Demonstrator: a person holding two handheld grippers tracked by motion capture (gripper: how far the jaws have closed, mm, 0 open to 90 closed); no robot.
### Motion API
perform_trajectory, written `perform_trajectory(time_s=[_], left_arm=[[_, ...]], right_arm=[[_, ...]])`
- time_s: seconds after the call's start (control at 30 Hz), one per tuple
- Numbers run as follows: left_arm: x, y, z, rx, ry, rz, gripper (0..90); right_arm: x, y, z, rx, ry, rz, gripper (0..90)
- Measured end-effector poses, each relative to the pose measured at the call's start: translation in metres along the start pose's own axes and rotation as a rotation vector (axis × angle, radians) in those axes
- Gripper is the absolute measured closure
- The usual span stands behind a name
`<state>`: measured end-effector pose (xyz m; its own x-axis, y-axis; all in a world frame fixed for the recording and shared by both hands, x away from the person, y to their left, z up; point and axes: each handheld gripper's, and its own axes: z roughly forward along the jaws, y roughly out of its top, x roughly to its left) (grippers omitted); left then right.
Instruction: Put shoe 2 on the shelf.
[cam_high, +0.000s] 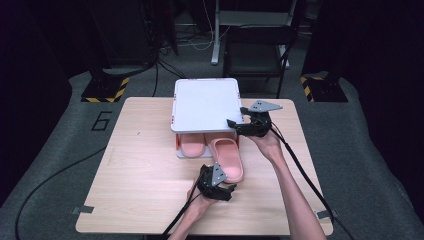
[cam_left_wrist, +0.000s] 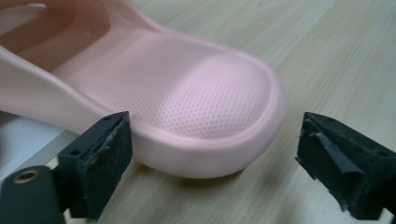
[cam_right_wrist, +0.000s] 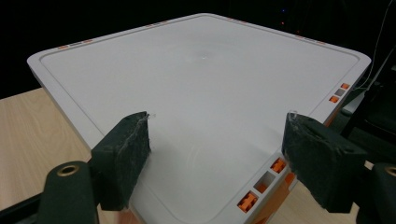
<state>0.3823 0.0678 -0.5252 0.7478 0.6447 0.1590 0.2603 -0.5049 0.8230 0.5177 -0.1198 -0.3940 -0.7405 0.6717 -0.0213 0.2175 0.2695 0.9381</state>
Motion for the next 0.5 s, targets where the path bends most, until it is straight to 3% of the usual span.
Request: perform_trajectory(time_s=[0.2, 0.37, 0.47, 0.5], left_arm=[[0.012, 0.000, 0.003, 0.008, 0.053, -0.082, 11.8], [0.034, -0.001, 0.006, 0.022, 0.094, -0.188, 14.4], [0.044, 0.000, 0.011, 0.022, 0.101, -0.222, 14.6], [0.048, 0.002, 0.012, 0.030, 0.107, -0.209, 14.7]], right_arm=[[0.000, 0.000, 0.000, 0.001, -0.004, 0.001, 23.1], [0.000, 0.000, -0.001, 0.002, -0.004, -0.002, 23.2], [0.000, 0.000, 0.000, 0.000, -0.005, 0.002, 23.3], [0.000, 0.000, 0.000, -0.001, -0.005, 0.002, 23.3]])
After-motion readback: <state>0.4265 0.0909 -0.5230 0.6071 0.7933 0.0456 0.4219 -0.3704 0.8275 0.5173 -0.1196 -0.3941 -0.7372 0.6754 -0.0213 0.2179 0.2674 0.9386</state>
